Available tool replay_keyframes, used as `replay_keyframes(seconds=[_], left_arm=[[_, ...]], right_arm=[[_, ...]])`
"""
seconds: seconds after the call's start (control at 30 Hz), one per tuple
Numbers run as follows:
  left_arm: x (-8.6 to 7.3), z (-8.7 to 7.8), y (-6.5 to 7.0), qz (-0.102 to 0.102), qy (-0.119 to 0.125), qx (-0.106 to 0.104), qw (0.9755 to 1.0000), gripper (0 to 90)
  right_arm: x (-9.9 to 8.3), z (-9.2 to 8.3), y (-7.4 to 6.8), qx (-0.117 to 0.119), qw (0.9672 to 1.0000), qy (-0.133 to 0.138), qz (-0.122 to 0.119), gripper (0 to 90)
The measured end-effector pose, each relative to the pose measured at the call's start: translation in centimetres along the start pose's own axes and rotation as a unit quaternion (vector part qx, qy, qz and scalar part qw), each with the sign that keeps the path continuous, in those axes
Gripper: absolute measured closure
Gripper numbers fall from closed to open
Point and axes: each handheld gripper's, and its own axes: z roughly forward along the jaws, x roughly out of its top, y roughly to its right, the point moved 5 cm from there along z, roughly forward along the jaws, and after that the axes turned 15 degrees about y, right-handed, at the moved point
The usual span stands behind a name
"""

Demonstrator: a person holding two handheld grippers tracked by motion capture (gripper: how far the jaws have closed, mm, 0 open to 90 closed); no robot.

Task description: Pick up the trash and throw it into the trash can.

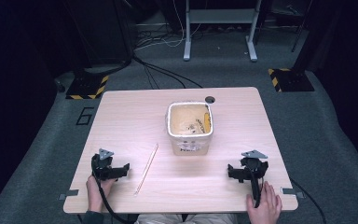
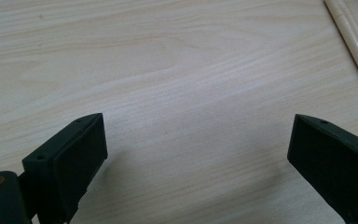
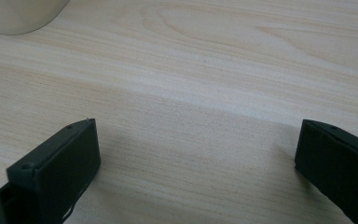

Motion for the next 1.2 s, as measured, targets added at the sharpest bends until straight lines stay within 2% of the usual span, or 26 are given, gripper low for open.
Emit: replay_keyframes(seconds=[0.17,0.3,0.9,1.2], left_arm=[[0.3,0.0,0.6,0.001,0.002,-0.008,1.0000,4.4],[0.5,0.0,1.0,-0.002,0.013,-0.019,0.9997,4.8],[0.8,0.3,2.6,0.007,0.007,-0.045,0.9990,5.6],[1.1,0.7,3.9,0.016,0.005,-0.060,0.9981,6.4]], right_arm=[[0.0,0.0,0.0,0.000,1.0000,0.000,0.000,0.0],[0.0,0.0,0.0,0.000,1.0000,0.000,0.000,0.0],[0.0,0.0,0.0,0.000,1.0000,0.000,0.000,0.0],[0.0,0.0,0.0,0.000,1.0000,0.000,0.000,0.0]])
